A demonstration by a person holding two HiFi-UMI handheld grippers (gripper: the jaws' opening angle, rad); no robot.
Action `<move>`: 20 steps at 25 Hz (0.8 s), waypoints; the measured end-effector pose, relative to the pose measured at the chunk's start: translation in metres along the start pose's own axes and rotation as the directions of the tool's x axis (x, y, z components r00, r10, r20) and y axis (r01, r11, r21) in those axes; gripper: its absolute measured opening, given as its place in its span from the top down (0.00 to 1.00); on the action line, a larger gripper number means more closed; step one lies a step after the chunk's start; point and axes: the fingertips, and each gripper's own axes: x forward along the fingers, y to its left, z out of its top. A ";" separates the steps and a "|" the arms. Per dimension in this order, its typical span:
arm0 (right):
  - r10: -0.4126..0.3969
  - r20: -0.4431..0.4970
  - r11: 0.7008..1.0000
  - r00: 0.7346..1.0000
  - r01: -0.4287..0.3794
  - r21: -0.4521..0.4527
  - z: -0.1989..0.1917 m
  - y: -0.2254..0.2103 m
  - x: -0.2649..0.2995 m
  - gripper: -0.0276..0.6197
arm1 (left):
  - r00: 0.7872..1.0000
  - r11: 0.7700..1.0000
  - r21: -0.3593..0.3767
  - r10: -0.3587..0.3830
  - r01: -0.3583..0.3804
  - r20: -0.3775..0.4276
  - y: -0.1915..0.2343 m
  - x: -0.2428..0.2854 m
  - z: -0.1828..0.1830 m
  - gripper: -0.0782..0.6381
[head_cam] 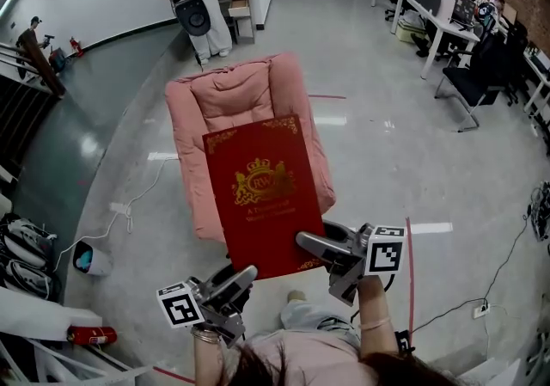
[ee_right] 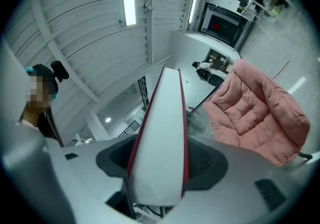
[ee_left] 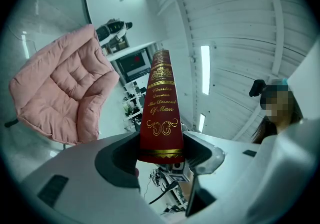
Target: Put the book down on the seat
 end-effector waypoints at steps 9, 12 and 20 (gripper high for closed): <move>0.045 -0.028 0.999 0.999 -0.045 0.018 0.027 -0.028 -0.004 0.53 | 0.998 0.999 0.014 0.039 -0.039 0.046 0.010 0.033 0.007 0.53; 0.050 -0.037 0.998 0.998 -0.049 0.027 0.030 -0.034 -0.003 0.53 | 0.997 0.999 0.009 0.049 -0.050 0.053 0.014 0.037 0.008 0.53; 0.042 -0.063 0.998 0.997 -0.039 0.039 0.028 -0.045 0.003 0.53 | 0.996 0.998 -0.014 0.068 -0.067 0.060 0.024 0.037 0.009 0.53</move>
